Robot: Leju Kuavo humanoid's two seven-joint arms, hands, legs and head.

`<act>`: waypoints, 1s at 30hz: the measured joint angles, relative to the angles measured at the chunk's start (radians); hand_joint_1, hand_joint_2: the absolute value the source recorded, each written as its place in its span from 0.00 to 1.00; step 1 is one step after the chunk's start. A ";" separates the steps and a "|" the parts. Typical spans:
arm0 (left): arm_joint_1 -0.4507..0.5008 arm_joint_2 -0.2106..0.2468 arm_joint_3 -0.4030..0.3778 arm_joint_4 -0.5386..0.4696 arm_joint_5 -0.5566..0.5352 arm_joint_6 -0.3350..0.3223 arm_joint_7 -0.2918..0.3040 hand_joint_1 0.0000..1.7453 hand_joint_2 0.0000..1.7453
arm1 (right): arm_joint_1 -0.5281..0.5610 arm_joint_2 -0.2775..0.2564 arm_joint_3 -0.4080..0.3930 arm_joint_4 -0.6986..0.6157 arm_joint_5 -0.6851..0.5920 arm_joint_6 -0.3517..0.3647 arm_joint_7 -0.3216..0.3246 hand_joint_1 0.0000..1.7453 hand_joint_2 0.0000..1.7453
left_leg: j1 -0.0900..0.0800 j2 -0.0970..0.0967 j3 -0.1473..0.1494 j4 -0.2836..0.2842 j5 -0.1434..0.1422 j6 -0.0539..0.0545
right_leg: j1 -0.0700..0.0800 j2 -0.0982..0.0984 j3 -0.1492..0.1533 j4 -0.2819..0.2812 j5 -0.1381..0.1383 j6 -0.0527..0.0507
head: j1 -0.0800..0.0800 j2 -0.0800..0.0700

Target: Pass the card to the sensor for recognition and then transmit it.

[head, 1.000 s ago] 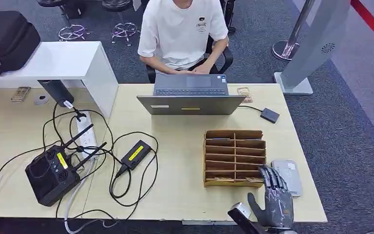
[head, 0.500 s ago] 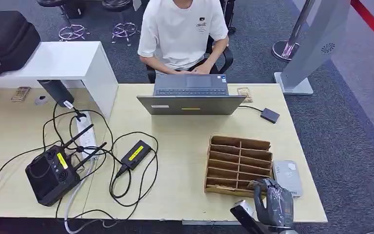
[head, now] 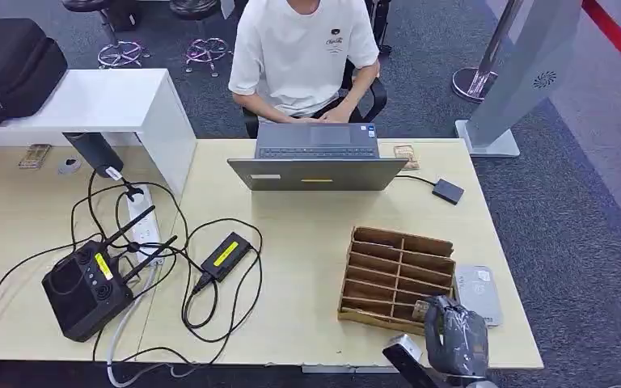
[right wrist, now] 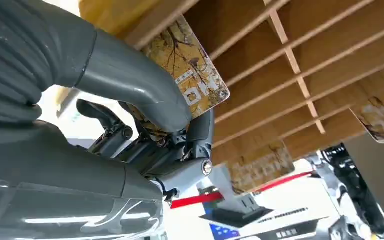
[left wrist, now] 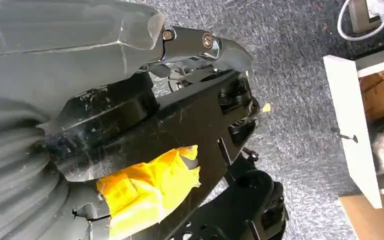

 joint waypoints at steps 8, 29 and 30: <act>0.003 0.006 0.040 0.000 0.060 -0.010 0.038 0.00 1.00 | -0.007 -0.054 0.008 -0.165 0.087 0.004 0.058 1.00 1.00 | 0.000 0.000 -0.001 0.000 0.000 0.000 | 0.000 0.000 0.000 0.000 0.000 0.000 | 0.000 0.000; 0.006 0.015 0.049 0.000 -0.009 -0.034 0.040 0.00 1.00 | -0.587 -0.230 0.060 -0.265 0.210 0.278 0.228 1.00 1.00 | 0.000 0.005 0.001 0.000 0.002 -0.002 | 0.000 0.005 0.000 0.003 0.003 -0.003 | 0.000 0.000; 0.005 0.016 0.048 0.000 -0.016 -0.036 0.040 0.00 1.00 | -0.649 -0.228 0.078 -0.201 0.243 0.288 0.245 1.00 1.00 | 0.000 0.005 0.002 0.000 0.003 -0.003 | 0.000 0.005 -0.001 0.003 0.004 -0.003 | 0.000 0.000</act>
